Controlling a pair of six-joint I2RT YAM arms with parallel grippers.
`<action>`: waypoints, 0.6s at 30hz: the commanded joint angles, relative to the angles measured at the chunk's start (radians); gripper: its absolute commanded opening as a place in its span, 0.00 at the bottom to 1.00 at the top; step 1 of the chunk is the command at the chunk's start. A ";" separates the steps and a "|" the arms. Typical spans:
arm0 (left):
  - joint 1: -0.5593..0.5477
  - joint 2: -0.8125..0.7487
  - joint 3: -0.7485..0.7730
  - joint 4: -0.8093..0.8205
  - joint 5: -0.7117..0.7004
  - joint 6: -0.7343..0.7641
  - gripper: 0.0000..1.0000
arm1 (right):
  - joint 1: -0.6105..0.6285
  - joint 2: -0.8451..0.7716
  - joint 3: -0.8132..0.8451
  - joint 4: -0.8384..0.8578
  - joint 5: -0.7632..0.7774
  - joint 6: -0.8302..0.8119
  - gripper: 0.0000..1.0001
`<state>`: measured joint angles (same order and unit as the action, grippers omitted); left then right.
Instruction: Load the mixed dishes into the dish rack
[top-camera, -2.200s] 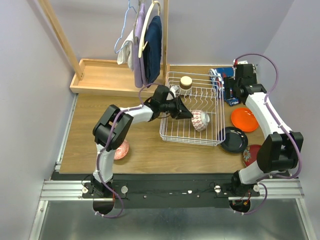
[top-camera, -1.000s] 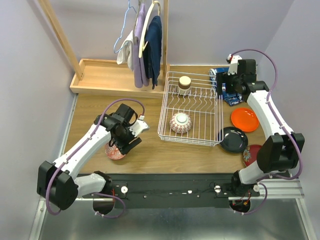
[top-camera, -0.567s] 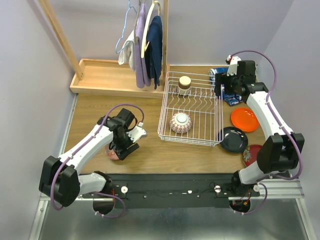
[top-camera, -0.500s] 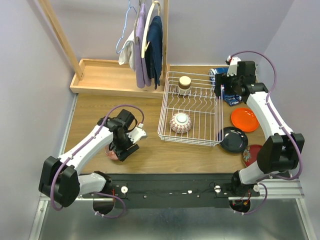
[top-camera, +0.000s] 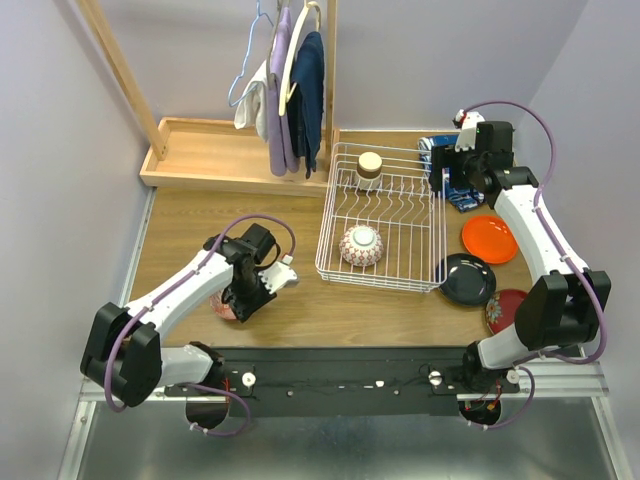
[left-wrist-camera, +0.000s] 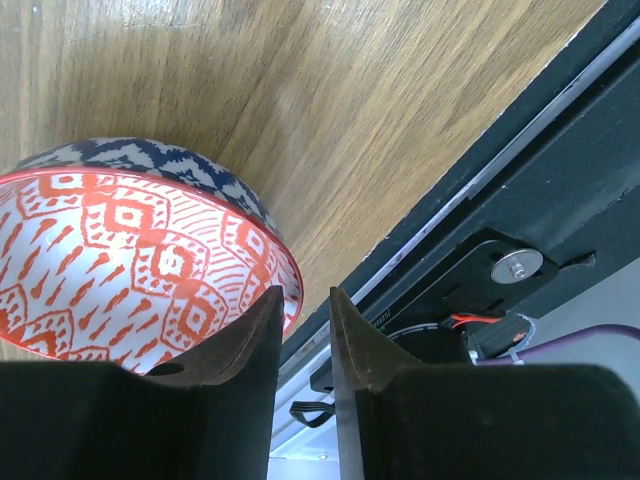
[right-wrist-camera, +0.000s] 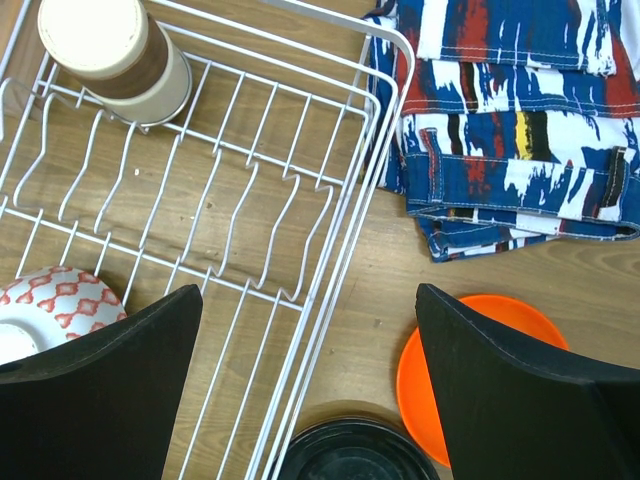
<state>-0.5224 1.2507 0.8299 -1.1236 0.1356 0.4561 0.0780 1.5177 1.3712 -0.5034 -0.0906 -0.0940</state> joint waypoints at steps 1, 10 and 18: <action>-0.005 0.001 0.000 0.016 0.019 0.018 0.33 | -0.006 -0.014 -0.006 0.019 -0.009 0.010 0.95; -0.022 0.036 0.014 0.031 -0.014 0.041 0.33 | -0.006 0.004 0.014 0.020 -0.021 0.016 0.95; -0.024 0.061 0.141 -0.129 -0.056 0.082 0.00 | -0.006 -0.011 0.006 0.025 -0.023 0.008 0.95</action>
<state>-0.5392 1.3075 0.8780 -1.1286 0.1204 0.4927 0.0780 1.5181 1.3712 -0.4976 -0.0978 -0.0929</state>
